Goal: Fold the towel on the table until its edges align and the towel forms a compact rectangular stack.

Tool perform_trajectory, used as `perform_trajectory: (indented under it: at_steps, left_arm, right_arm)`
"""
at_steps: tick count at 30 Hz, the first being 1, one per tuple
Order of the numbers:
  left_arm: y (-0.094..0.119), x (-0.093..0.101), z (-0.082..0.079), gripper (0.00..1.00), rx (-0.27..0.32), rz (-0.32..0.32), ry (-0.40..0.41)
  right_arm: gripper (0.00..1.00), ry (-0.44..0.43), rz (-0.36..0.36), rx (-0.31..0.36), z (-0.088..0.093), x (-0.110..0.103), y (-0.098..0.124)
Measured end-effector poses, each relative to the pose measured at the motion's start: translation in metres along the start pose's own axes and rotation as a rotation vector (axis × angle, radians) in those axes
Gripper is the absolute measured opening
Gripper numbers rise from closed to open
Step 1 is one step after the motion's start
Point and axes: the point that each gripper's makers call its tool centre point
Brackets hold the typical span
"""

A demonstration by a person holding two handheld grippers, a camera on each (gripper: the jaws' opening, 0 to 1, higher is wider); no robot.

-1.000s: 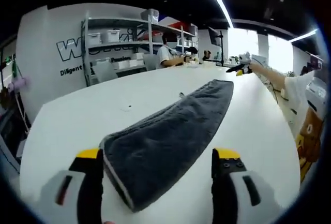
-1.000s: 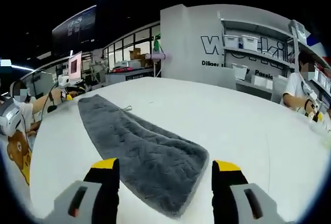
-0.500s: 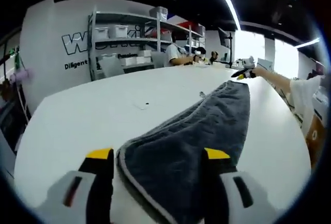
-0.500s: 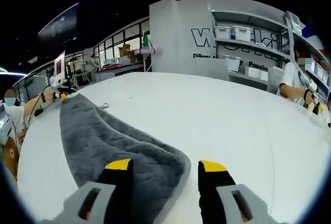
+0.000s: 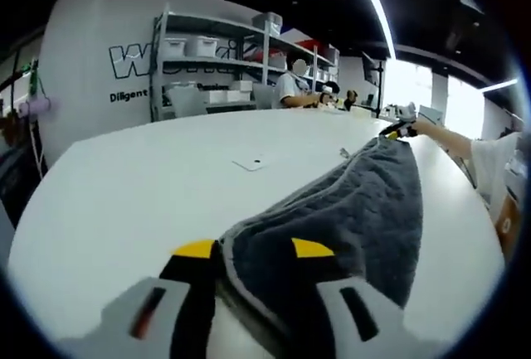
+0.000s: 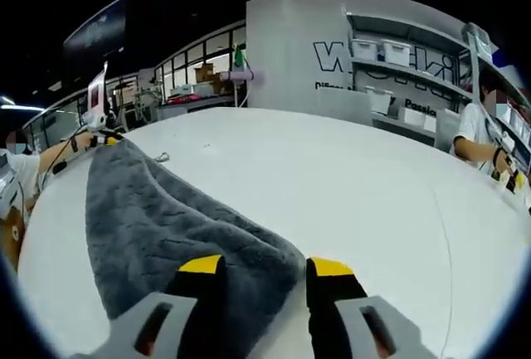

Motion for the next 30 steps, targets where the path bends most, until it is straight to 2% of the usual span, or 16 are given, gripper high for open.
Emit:
perform_trajectory:
  at_steps: [5,10,13,16,19,24,30]
  left_arm:
    - [0.001,-0.001,0.001,0.19,0.001,0.005,-0.016]
    - [0.005,-0.001,-0.006,0.06,0.029,-0.002,-0.026]
    - [0.004,0.004,-0.005,0.05,0.022,0.011,-0.04]
    - [0.003,0.008,-0.005,0.05,0.021,0.017,-0.047]
    - [0.003,0.007,-0.006,0.04,0.015,0.009,-0.056]
    - [0.007,-0.005,-0.015,0.04,0.047,-0.05,-0.045]
    - [0.015,-0.02,-0.028,0.03,0.087,-0.108,-0.034]
  right_arm:
    - [0.3,0.013,0.01,0.004,-0.001,0.001,-0.003]
    - [0.19,0.019,0.024,0.029,-0.005,0.003,-0.001]
    - [0.11,0.031,0.028,0.032,-0.006,0.004,0.003]
    - [0.07,0.028,0.027,0.047,-0.007,0.003,0.006]
    - [0.05,0.036,0.026,0.034,-0.005,0.001,0.007]
    - [0.04,0.049,0.054,0.069,-0.013,0.001,0.013]
    - [0.03,0.042,0.091,0.143,-0.026,0.009,0.025]
Point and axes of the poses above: the point that each gripper's makers call its tool centre point, and the gripper's own axes: y roughly backward along the fingers, x roughly to its right, z roughly out of its underside, and after that the axes turned 4 degrees about -z, right-handed
